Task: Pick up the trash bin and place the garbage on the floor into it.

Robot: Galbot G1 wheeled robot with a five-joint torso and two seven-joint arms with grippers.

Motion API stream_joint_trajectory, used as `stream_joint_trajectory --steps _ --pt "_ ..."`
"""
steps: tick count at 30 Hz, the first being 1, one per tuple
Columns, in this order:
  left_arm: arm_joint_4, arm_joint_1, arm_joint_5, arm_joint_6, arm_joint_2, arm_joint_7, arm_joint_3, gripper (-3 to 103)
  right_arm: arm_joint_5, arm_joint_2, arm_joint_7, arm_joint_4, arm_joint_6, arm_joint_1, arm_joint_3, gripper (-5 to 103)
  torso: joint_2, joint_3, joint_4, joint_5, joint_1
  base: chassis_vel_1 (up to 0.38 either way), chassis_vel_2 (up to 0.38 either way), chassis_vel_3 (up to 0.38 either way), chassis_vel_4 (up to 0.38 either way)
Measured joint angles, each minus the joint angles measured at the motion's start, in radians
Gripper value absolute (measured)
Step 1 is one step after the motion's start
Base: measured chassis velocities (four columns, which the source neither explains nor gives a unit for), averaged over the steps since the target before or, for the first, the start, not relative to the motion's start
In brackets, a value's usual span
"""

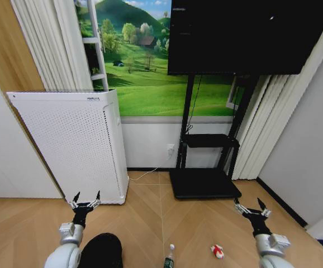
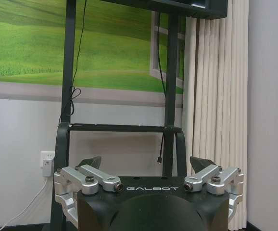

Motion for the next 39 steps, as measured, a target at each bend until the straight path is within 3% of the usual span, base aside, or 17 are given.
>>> stream_joint_trajectory --steps 31,39 --pt "-0.006 0.005 0.002 -0.002 0.002 0.005 -0.002 100 -0.001 0.008 -0.003 0.008 0.008 -0.006 0.004 100 -0.134 -0.092 0.0 0.0 -0.042 0.0 0.0 0.0 0.0" --pt "-0.002 0.002 0.002 -0.002 0.002 0.005 -0.002 100 -0.001 0.008 -0.003 0.005 0.008 -0.001 0.001 100 -0.152 -0.105 0.0 0.0 -0.047 0.0 0.0 0.0 0.0"
